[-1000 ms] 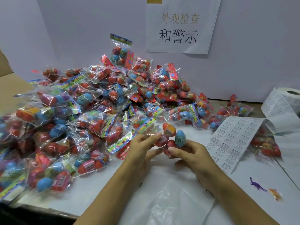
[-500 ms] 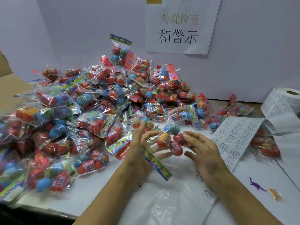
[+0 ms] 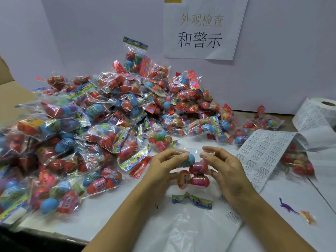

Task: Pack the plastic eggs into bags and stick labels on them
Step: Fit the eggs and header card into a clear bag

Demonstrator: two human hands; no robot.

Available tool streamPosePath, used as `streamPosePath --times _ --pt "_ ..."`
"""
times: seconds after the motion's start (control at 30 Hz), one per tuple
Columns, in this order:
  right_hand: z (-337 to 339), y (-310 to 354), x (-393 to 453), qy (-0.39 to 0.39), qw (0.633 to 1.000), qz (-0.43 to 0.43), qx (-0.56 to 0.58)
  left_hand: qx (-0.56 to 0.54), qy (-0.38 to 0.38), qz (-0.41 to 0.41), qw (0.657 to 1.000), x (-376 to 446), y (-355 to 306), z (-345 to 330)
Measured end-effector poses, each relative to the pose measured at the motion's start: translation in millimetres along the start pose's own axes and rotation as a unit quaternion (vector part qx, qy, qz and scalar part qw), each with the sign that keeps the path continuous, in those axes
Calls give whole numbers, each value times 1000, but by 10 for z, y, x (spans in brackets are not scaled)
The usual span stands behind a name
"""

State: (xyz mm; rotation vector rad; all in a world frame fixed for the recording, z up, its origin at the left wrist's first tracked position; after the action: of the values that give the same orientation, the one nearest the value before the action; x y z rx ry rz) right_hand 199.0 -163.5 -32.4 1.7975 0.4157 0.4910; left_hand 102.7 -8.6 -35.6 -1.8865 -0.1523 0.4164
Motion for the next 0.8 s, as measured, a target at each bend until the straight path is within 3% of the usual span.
streamPosePath --times 0.17,0.47,0.67,0.8 --pt "-72 -17 -65 81 994 -27 -64 -19 -24 -34 999 10 -8 4" --pt "-90 2 -67 62 994 -44 -79 -22 -25 -43 999 22 1 9" --pt "-62 -3 -51 64 995 -50 -62 -28 1 2 1000 19 20 -1" --pt "-54 5 -50 46 996 -42 -58 -37 -23 9 999 15 1 2"
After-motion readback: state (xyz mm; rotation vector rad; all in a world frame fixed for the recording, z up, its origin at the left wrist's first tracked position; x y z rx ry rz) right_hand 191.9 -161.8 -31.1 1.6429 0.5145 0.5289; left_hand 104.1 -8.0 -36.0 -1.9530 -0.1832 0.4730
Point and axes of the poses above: each hand's wrist, its own x-axis towards the middle knuckle, its own z-axis out of the back of the hand, y = z × x, the point moved 1 cm from there along x, towards the middle knuckle, and after that the axes turned 7 degrees about z, right-handed, at the moved point
